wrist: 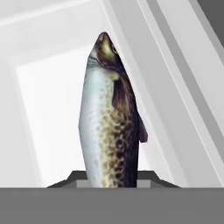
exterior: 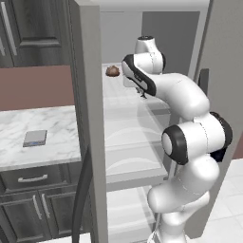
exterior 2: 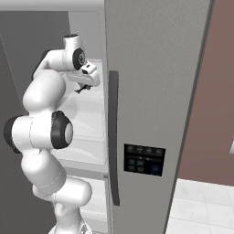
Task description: Take the fish from the fridge and place it on the digital scale on the counter by the fridge. Wait a few seconds for a reading, then move it to the plate on the dining counter.
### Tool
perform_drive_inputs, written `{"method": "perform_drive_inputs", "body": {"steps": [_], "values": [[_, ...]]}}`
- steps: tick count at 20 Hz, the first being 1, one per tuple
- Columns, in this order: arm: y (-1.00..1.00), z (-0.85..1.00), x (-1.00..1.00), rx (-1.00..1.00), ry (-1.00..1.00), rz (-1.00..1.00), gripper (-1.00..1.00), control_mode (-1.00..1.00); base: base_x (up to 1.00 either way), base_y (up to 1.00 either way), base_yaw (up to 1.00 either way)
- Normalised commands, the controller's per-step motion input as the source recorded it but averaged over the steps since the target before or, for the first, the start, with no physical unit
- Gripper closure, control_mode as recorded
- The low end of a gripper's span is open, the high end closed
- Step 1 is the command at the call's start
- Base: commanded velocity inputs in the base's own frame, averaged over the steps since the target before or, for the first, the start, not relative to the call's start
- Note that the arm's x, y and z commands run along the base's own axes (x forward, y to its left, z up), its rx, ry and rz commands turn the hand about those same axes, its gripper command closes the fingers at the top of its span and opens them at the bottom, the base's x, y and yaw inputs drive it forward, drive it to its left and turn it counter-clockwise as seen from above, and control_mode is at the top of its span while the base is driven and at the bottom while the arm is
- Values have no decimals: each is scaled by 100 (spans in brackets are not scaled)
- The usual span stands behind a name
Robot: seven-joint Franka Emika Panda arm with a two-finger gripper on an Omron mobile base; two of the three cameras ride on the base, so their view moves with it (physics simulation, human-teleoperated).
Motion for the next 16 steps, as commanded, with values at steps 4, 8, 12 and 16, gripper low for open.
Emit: {"method": "perform_drive_inputs", "body": {"steps": [4,8,12,16], "values": [[-2,0,-83,8,-21,2,100,-100,0,0,0],[0,0,-52,5,-10,3,100,-100,0,0,0],[0,5,-65,1,-7,5,100,-100,0,0,0],[0,26,-81,0,-3,10,100,-100,0,0,0]]}}
